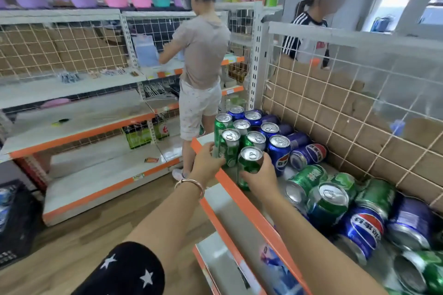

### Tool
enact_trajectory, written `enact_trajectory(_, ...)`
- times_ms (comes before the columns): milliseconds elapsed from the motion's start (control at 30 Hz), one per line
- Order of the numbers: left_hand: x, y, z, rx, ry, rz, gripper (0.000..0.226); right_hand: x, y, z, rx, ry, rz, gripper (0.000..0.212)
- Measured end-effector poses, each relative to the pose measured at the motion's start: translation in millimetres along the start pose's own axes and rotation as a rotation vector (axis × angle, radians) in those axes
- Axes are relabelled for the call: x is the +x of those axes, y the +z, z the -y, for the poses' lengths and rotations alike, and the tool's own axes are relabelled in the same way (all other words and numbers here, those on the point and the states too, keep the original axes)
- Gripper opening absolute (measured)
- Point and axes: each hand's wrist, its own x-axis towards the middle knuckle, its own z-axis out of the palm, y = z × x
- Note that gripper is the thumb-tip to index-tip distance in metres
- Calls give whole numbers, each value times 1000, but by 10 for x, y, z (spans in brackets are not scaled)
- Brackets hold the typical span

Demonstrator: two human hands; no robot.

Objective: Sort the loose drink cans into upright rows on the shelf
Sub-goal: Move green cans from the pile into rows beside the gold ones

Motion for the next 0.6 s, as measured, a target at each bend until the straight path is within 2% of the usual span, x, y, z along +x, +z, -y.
enact_trajectory(167, 351, 74, -30, -31, 165, 120, 61, 17, 62, 36, -25, 8, -59, 58)
enact_trajectory(333, 608, 100, 190, -82, 199, 214, 70, 72, 68, -26, -30, 39, -52, 60)
enact_trajectory(433, 776, 90, 268, 74, 233, 221, 56, 78, 92, -33, -22, 56, -63, 62)
enact_trajectory(500, 875, 107, 305, 164, 293, 219, 59, 70, 105, -30, -12, 65, -87, 63)
enact_trajectory(600, 752, 123, 245, 30, 354, 222, 59, 38, 110, -19, 1, 55, -122, 60)
